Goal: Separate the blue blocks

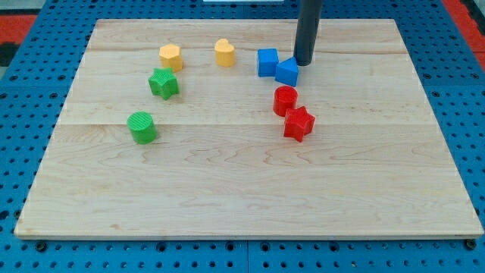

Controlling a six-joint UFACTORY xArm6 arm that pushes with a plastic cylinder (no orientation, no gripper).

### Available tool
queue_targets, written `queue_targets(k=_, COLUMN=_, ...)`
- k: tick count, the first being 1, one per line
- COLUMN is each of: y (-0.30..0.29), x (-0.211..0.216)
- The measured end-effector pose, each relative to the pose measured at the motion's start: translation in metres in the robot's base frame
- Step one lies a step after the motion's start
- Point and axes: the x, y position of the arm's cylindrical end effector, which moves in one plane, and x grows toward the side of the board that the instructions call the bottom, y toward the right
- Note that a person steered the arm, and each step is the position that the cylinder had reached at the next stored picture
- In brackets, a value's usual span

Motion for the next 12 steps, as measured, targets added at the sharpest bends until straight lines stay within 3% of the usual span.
queue_targets(k=3, y=0.046, x=0.056)
queue_targets(k=5, y=-0.059, x=0.054)
queue_targets(k=8, y=-0.131, x=0.022)
queue_targets(k=9, y=-0.098, x=0.018)
queue_targets(k=12, y=-0.083, x=-0.01)
